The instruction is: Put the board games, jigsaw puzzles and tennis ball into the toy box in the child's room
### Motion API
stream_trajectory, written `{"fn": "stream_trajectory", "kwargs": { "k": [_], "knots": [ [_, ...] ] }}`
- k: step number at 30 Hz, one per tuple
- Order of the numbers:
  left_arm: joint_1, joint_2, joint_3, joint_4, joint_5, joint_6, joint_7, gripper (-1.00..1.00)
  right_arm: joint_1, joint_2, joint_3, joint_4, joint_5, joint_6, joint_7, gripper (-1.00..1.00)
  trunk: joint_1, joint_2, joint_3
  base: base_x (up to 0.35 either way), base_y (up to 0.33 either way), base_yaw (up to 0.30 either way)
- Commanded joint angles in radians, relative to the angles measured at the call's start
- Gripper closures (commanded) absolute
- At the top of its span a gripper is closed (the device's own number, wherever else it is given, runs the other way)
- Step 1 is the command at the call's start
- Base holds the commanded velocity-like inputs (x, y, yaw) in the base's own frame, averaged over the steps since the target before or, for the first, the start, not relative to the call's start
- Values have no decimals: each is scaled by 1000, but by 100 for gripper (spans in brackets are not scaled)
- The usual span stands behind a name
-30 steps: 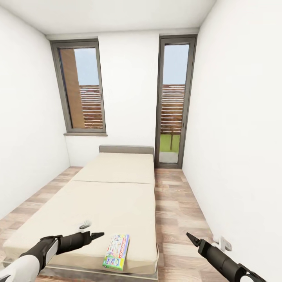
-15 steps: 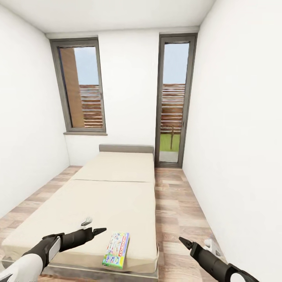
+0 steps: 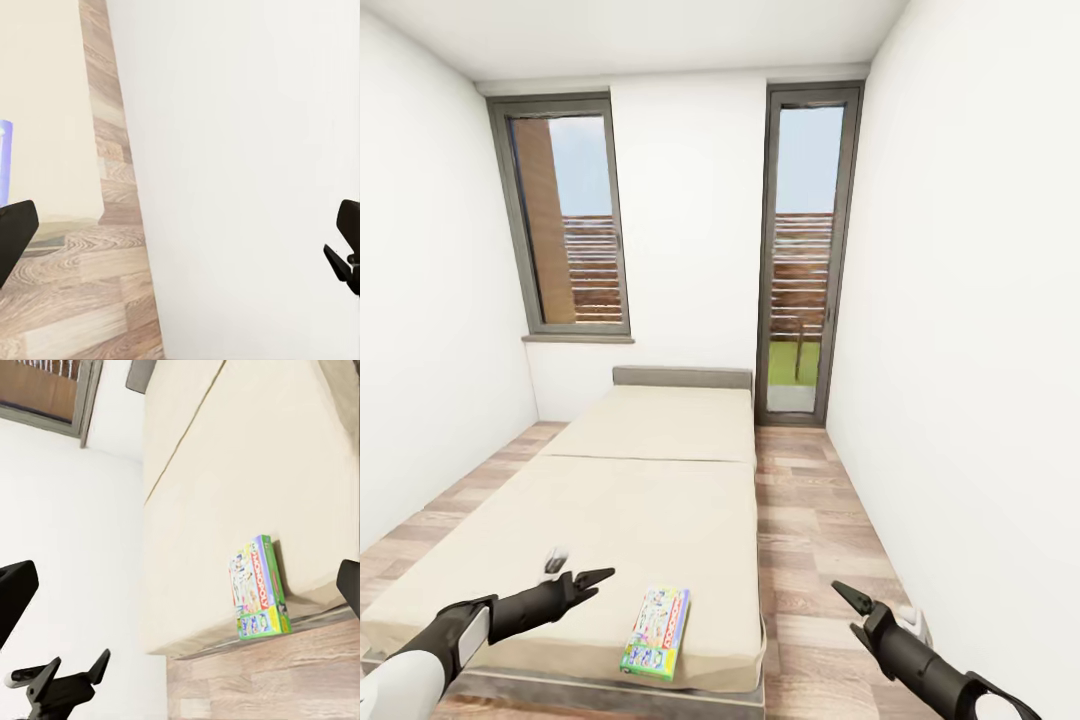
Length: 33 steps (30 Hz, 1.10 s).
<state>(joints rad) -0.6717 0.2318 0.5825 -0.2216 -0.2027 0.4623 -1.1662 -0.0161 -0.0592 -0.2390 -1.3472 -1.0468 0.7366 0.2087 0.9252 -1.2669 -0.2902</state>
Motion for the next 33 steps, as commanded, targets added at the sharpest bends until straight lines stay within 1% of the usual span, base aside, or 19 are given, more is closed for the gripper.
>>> {"fn": "stream_trajectory", "kwargs": {
  "k": [1,5,8,10,12,17,22,27,29,33],
  "knots": [
    [-1,1,9,-1,-9,11,-7,-100,-1,0,-7,2,0,7,5,-100,4,-8,-4,0,0,0],
    [-3,10,13,-2,-8,30,-13,-100,-1,-1,-23,8,-4,7,7,-100,19,-36,-17,0,0,0],
    [-7,19,14,-5,-8,66,-13,-100,1,-2,-28,8,-5,8,13,-100,31,-57,-26,0,0,0],
    [-9,26,14,-5,-8,81,-11,-100,4,-3,-29,7,-7,8,23,-100,39,-71,-33,0,0,0],
    [-10,27,14,-5,-8,88,-11,-100,6,-3,-30,6,-9,7,35,-100,46,-85,-39,0,0,0],
    [-11,25,13,-5,-10,92,-8,-100,8,-3,-31,7,-9,4,51,-100,65,-120,-55,0,0,0],
    [-11,31,14,-5,-9,94,-10,-100,7,-4,-31,9,-10,2,54,-100,85,-155,-70,0,0,0],
    [-11,33,14,-5,-9,94,-13,-100,7,7,-23,10,-10,-1,54,-100,104,-190,-86,0,0,0],
    [-11,33,14,-5,-9,95,-22,-100,7,9,-22,11,-10,-1,54,-100,111,-204,-94,0,0,0],
    [-11,34,13,-5,-9,95,-76,-100,7,10,-23,11,-10,0,56,-100,127,-232,-112,0,0,0]
  ]
}}
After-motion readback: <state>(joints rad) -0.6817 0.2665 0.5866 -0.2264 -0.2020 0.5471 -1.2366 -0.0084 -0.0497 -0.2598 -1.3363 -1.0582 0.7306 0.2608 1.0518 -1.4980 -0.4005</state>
